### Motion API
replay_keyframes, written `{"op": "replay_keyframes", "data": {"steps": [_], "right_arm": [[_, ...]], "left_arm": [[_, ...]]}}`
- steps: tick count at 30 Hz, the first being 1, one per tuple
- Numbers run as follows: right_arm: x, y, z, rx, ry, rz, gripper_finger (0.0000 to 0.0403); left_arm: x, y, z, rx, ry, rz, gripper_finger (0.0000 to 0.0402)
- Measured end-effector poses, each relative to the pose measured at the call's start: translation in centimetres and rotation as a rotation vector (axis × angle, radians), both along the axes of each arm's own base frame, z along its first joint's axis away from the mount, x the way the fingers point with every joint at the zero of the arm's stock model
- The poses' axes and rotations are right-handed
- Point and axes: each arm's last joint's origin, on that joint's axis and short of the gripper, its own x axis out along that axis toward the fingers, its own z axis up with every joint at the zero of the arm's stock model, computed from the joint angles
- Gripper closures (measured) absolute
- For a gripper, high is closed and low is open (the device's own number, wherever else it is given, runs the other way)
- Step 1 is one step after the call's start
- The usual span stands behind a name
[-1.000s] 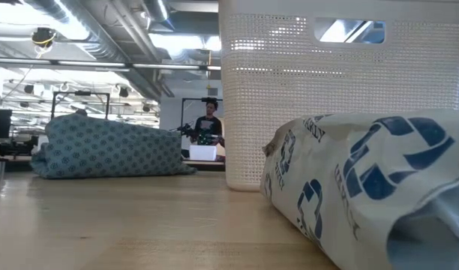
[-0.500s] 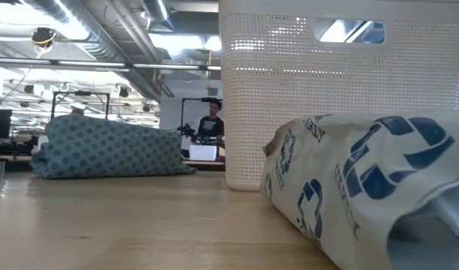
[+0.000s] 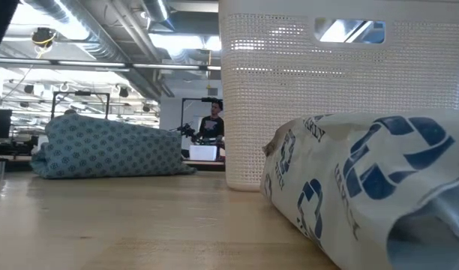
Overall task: Pick & place medical supplies in basket/bin
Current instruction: Put the white and green medicine bottle into the white bin
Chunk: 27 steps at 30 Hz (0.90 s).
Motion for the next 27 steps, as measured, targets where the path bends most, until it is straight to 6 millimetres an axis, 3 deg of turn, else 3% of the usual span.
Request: {"op": "replay_keyframes", "data": {"steps": [6, 14, 20, 27], "right_arm": [[0.0, 0.0, -0.1, -0.009, 0.014, 0.026, 0.0139], [-0.1, -0.1, -0.4, -0.044, 0.023, 0.031, 0.0139], [-0.1, -0.1, -0.6, -0.062, 0.028, 0.030, 0.0139], [-0.1, -0.1, -0.4, 0.038, 0.056, 0.010, 0.0139]], "left_arm": [[3.3, 0.6, -2.9, 0.028, 0.100, -0.040, 0.0197], [5.2, 1.3, -7.1, -0.009, 0.230, -0.079, 0.0199], [5.7, 1.3, -8.7, 0.048, 0.312, -0.107, 0.0199], [5.6, 1.3, -8.7, 0.151, 0.393, -0.201, 0.0200]]}}
